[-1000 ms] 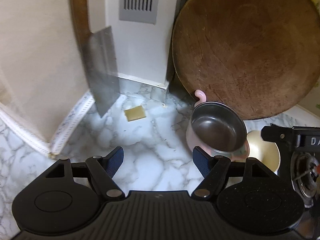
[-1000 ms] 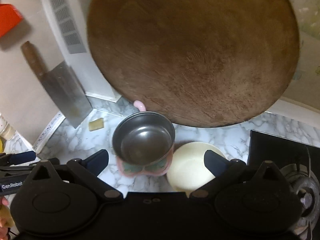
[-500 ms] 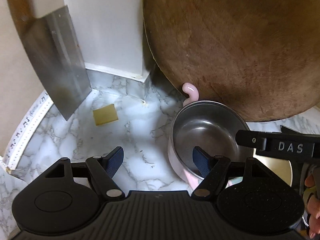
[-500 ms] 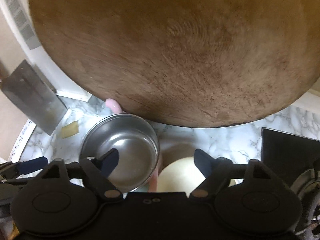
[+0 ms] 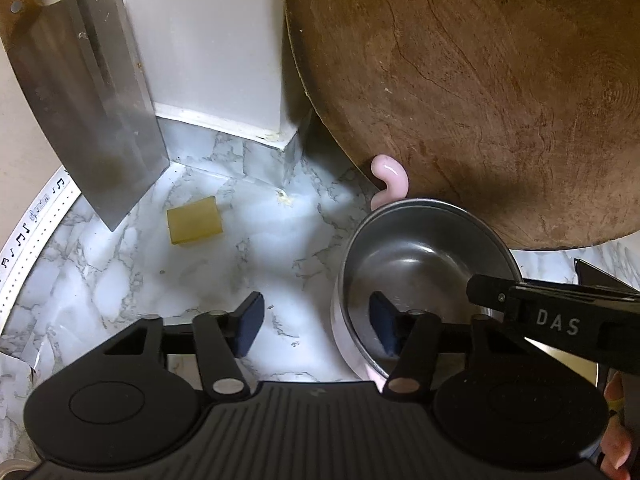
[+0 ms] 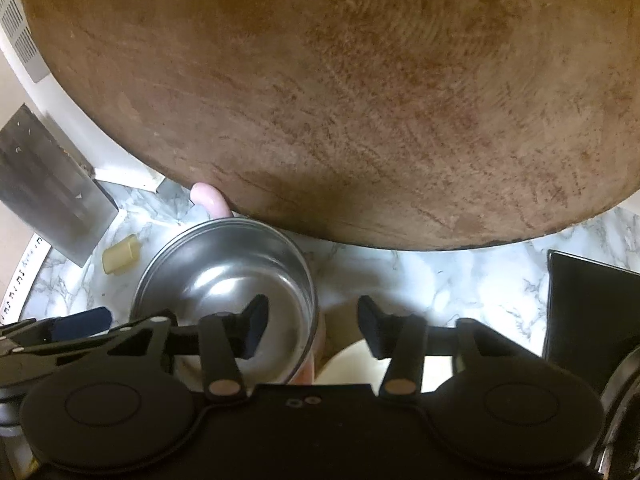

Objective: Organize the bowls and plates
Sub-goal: 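Close both grippers on the rim of the pink saucepan, then lift the pink saucepan with both grippers and lower it into the steel bowl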

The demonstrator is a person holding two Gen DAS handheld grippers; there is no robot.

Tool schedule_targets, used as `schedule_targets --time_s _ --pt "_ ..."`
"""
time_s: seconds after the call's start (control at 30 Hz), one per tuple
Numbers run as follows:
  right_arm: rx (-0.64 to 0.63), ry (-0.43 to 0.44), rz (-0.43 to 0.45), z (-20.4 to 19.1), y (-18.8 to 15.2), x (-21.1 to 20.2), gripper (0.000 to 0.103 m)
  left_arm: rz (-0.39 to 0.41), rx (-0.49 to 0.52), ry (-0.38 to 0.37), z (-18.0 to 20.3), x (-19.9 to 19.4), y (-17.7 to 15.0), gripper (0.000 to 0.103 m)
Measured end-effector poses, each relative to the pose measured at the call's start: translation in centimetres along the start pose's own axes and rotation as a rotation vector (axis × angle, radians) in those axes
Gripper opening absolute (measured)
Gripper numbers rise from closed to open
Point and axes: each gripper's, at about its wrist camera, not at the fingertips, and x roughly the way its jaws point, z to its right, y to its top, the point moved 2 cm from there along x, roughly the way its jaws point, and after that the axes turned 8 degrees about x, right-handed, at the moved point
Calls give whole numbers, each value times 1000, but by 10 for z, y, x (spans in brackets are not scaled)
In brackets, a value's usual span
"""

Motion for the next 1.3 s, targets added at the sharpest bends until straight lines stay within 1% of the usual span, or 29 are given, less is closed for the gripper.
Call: schedule_targets --time_s 0.03,0.07,0.13,0.17,0.2,0.23,0.27,0.3,0.33,0.4,0.47,0.67,0.8,1.07,1.3 --pt "-1 1 -4 0 0 2 39 -1 1 -5 0 0 0 46" --pt "-4 -1 -5 -1 0 2 37 -2 3 -10 1 1 0 44" --pt "-14 -6 -3 -2 -1 4 33 -5 7 -11 2 1 0 36" --pt "-17 -7 -4 -3 -1 6 29 -8 10 -11 3 2 0 34" --pt "-19 -10 -3 -3 0 6 25 -12 13 -12 4 3 0 30" --pt "-21 -15 -1 -4 0 7 23 -14 13 -15 4 3 0 28" --pt "-24 -17 1 -4 0 7 18 -12 12 -17 5 3 0 26" --pt "-26 -16 3 -4 0 7 15 -12 13 -21 5 2 0 22" --pt "-28 -21 8 -4 0 7 14 -11 16 -27 6 2 0 17" --pt "-32 -28 17 -5 0 8 10 -3 30 -23 10 -1 -1 11" --pt "-32 -26 29 -5 -1 7 8 -3 37 -5 13 -2 -2 10" --pt "-34 -37 55 -7 -5 2 7 -12 35 11 13 -5 -4 8" --pt "-33 -29 70 -11 -6 -4 7 0 31 18 9 -13 -6 8" --pt "-34 0 96 -26 -6 -28 7 21 22 32 -2 -43 -6 8" --pt "-63 -4 107 -49 -14 -56 7 28 16 30 -15 -77 -16 8"
